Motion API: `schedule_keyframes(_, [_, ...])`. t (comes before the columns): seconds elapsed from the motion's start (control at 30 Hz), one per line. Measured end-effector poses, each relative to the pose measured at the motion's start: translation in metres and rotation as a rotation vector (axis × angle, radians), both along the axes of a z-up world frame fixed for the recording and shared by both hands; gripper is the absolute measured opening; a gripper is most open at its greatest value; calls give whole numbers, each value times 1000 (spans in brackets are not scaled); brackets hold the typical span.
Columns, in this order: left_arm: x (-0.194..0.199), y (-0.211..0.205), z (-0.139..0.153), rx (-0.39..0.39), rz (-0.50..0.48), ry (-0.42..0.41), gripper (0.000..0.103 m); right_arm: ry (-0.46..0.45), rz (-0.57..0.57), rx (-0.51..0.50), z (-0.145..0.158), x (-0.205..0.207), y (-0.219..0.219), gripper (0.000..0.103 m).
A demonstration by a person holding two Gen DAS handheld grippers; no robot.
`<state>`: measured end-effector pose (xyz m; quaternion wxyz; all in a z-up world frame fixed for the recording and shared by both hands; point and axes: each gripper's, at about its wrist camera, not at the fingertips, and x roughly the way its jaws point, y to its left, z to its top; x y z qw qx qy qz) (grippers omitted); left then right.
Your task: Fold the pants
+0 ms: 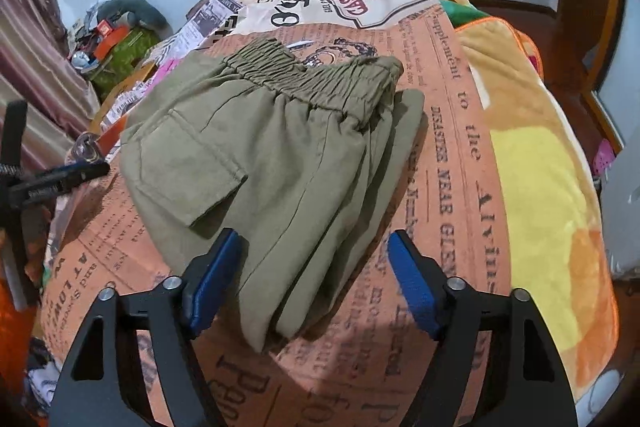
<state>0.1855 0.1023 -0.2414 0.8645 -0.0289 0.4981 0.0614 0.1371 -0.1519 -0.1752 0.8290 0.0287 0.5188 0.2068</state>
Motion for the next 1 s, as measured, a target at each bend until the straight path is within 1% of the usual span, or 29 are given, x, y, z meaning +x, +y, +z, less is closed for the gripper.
schedule_keyframes(0.1, [16,-1,10,-1,-13,-27,91,-12,15,-35,-1,11,0,69])
schedule_keyframes(0.2, [35,-5,7,-5,-45,-17,91,-13,33,-59,-6,23,1,69])
schedule_keyframes(0.23, [41,-7,3,8,-56,-6,91,-11,38,-67,-8,30,1,69])
schedule_keyframes(0.3, [53,-7,-14,76,-53,43,91,-6,41,-63,-11,37,-1,69])
schedule_keyframes(0.37, [57,-3,-28,91,-45,74,92,-6,40,-64,-13,46,-3,69])
schedule_keyframes(0.43, [52,7,-30,34,-33,55,92,-9,44,-69,-15,53,-5,69])
schedule_keyframes(0.6, [37,23,-32,-4,5,47,92,-17,61,-83,-18,70,-10,69])
schedule_keyframes(0.77, [25,19,-29,8,31,35,92,-32,79,-98,-21,90,-7,69])
schedule_keyframes(0.87, [21,17,-28,5,33,36,92,-57,96,-141,-20,102,0,69])
schedule_keyframes(1.0, [13,18,-24,13,43,35,92,-64,104,-178,-17,114,7,68])
